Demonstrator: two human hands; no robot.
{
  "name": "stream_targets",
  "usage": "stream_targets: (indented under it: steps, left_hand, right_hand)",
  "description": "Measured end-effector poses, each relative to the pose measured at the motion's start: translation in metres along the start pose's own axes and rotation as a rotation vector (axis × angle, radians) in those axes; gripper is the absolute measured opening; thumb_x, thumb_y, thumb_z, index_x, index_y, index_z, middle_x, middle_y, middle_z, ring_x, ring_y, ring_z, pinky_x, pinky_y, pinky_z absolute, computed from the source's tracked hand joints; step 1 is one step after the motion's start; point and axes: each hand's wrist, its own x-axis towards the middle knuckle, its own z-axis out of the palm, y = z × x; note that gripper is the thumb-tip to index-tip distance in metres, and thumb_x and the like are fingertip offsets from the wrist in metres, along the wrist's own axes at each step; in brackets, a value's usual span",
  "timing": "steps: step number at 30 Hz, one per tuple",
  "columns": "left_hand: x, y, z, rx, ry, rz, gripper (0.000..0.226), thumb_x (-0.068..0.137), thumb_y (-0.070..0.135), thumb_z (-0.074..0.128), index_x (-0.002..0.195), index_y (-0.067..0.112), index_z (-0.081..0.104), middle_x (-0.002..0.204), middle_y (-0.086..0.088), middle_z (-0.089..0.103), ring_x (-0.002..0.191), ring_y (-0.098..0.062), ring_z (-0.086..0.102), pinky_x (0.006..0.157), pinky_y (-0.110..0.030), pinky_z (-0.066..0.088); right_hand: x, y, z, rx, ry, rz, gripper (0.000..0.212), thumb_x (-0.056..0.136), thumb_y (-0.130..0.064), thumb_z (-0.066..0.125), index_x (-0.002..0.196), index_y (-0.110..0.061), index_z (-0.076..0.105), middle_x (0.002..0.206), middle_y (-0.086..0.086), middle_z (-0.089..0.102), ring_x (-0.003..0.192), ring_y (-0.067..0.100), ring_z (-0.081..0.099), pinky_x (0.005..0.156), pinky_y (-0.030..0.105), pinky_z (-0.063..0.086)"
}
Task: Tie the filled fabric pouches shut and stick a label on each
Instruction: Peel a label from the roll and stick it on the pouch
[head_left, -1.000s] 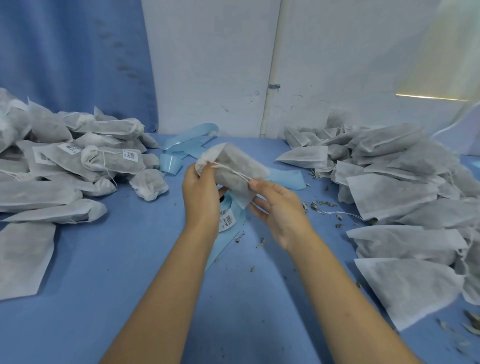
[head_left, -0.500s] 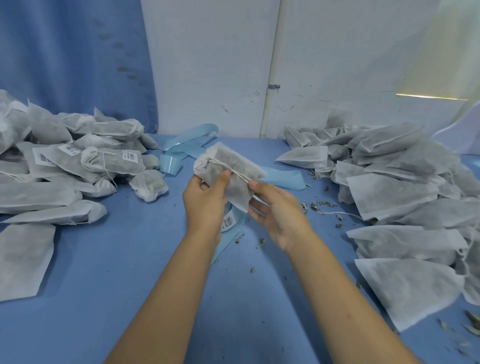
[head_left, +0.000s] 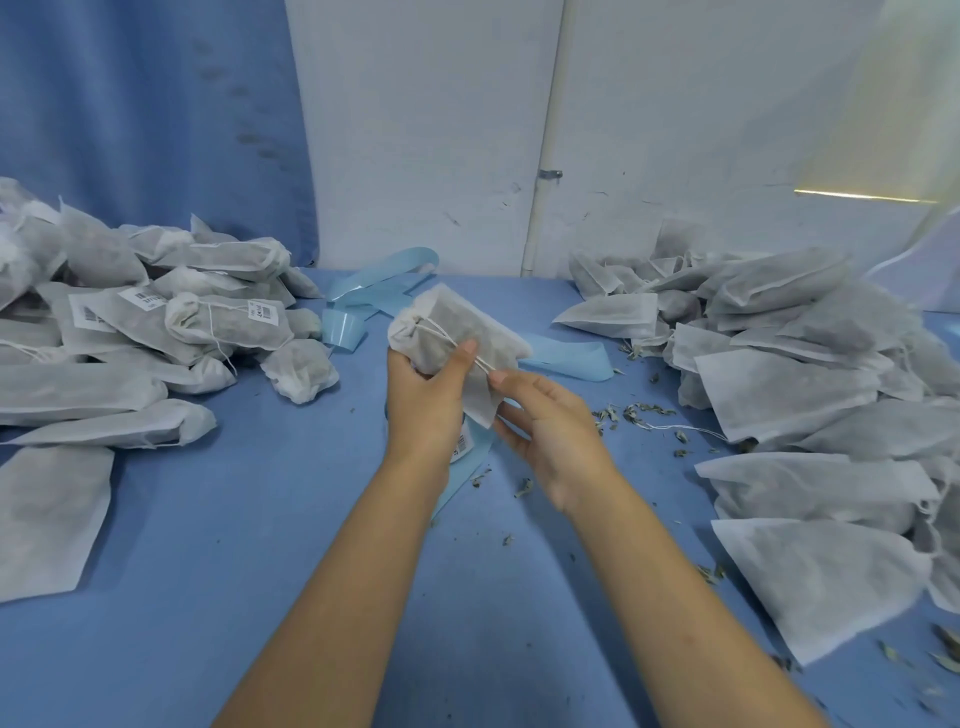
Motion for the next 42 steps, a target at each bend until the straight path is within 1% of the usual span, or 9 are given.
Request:
stream_targets:
  steps: [5,8,13,20,24,26,30,38,42]
  left_hand:
    - [0.007,0.004,-0.007,-0.166,-0.045,-0.045,0.027,0.083,0.013,0.072,0.102,0.024,0.056,0.108,-0.001,0.069,0.102,-0.018,0.066,0.096,-0.044,0.051]
    - [0.008,0.005,-0.007,-0.288,-0.064,-0.071,0.026,0.084,0.005,0.067,0.104,0.018,0.057,0.099,-0.002,0.069,0.090,-0.016,0.068,0.089,-0.041,0.053]
    - [0.007,0.008,-0.008,-0.321,-0.068,-0.072,0.029,0.084,-0.001,0.064,0.104,0.018,0.057,0.098,-0.003,0.069,0.088,-0.019,0.068,0.087,-0.043,0.055]
    - [0.005,0.012,-0.009,-0.320,-0.053,-0.104,0.032,0.083,-0.005,0.056,0.096,0.025,0.058,0.090,0.001,0.069,0.078,-0.016,0.068,0.069,-0.035,0.056]
    - [0.002,0.012,-0.009,-0.095,-0.046,-0.115,0.035,0.079,-0.011,0.046,0.084,0.022,0.059,0.072,0.006,0.065,0.062,-0.008,0.062,0.052,-0.016,0.049]
    - [0.002,0.010,-0.010,0.206,-0.043,-0.111,0.033,0.076,-0.013,0.044,0.070,0.018,0.054,0.058,0.006,0.059,0.055,-0.009,0.055,0.046,-0.019,0.043]
    - [0.001,0.000,-0.011,0.621,-0.088,-0.103,0.033,0.079,-0.007,0.046,0.054,0.013,0.036,0.033,0.007,0.039,0.041,-0.012,0.039,0.041,-0.024,0.025]
    - [0.000,-0.013,-0.015,0.774,-0.283,0.067,0.036,0.080,-0.004,0.045,0.054,0.020,0.042,0.054,0.005,0.042,0.050,-0.010,0.037,0.050,-0.023,0.034]
    - [0.000,-0.013,-0.015,0.627,-0.226,-0.005,0.038,0.073,-0.012,0.044,0.051,0.017,0.032,0.043,0.009,0.033,0.047,-0.015,0.029,0.047,-0.025,0.024]
  right_hand:
    - [0.004,0.008,-0.008,-0.416,0.181,-0.185,0.006,0.091,-0.016,0.055,0.090,-0.021,0.059,0.101,-0.004,0.062,0.081,0.009,0.059,0.072,0.017,0.044]
    - [0.003,0.016,-0.012,-0.824,0.049,-0.345,0.028,0.083,-0.005,0.056,0.100,-0.027,0.058,0.119,-0.006,0.051,0.107,0.013,0.046,0.089,0.020,0.039]
    - [0.000,0.022,-0.014,-0.881,-0.154,-0.336,0.051,0.080,-0.006,0.062,0.119,-0.036,0.052,0.140,-0.008,0.028,0.131,0.015,0.022,0.101,0.025,0.024]
    - [0.002,0.030,-0.015,-1.147,-0.145,-0.522,0.030,0.086,-0.020,0.064,0.115,-0.027,0.064,0.131,-0.008,0.036,0.122,0.015,0.023,0.106,0.032,0.022]
    - [0.008,0.036,-0.021,-1.284,-0.050,-0.590,0.031,0.091,-0.023,0.054,0.121,-0.022,0.062,0.143,-0.004,0.034,0.127,0.011,0.019,0.101,0.026,0.015]
    - [0.011,0.036,-0.025,-1.353,0.058,-0.596,0.030,0.091,-0.023,0.053,0.119,-0.020,0.062,0.148,-0.001,0.032,0.129,0.013,0.018,0.096,0.027,0.014]
    - [0.016,0.035,-0.031,-1.352,0.272,-0.545,0.017,0.094,-0.022,0.054,0.108,-0.017,0.063,0.147,0.003,0.032,0.129,0.022,0.022,0.097,0.034,0.016]
    - [0.016,0.030,-0.030,-1.237,0.467,-0.528,0.011,0.093,-0.022,0.060,0.101,-0.017,0.067,0.143,0.005,0.037,0.128,0.028,0.029,0.102,0.037,0.021]
    - [0.011,0.027,-0.026,-0.994,0.469,-0.614,0.028,0.090,-0.017,0.066,0.116,-0.013,0.057,0.121,0.003,0.042,0.104,0.018,0.048,0.089,0.029,0.041]
